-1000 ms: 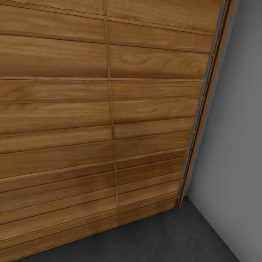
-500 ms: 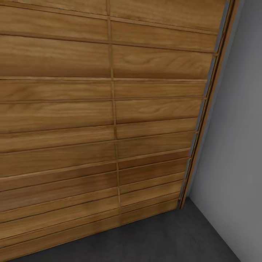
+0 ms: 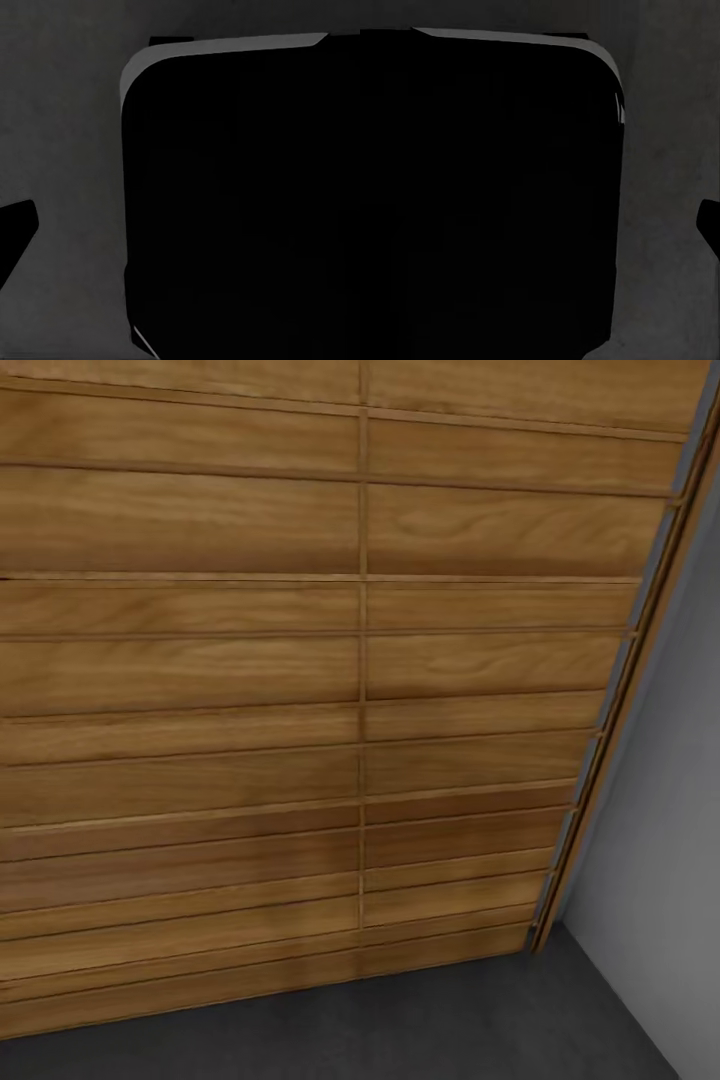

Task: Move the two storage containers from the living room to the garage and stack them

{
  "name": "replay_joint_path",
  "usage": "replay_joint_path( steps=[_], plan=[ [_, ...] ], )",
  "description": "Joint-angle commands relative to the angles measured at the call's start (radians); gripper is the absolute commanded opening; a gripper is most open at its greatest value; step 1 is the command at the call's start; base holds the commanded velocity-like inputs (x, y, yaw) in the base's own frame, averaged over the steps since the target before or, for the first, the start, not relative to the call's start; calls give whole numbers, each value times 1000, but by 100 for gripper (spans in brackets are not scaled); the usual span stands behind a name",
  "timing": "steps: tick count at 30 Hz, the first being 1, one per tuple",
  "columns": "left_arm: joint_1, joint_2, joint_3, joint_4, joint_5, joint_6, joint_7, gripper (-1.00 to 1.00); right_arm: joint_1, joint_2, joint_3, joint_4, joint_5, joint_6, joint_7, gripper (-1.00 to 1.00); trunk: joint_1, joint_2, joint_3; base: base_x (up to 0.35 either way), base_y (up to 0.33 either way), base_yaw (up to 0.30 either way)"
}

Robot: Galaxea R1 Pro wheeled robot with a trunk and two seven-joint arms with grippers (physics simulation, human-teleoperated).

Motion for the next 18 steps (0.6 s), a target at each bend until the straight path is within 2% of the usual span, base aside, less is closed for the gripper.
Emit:
replay_joint_path(
  steps=[1,18],
  plan=[
    [0,0,0,-1,0,-2,0,100,0,0,0,1,0,-4,0,100,0,0,-1,0,0,276],
    [0,0,0,-1,0,-2,0,100,0,0,0,3,0,-3,0,100,0,0,-1,0,0,277]
  ],
)
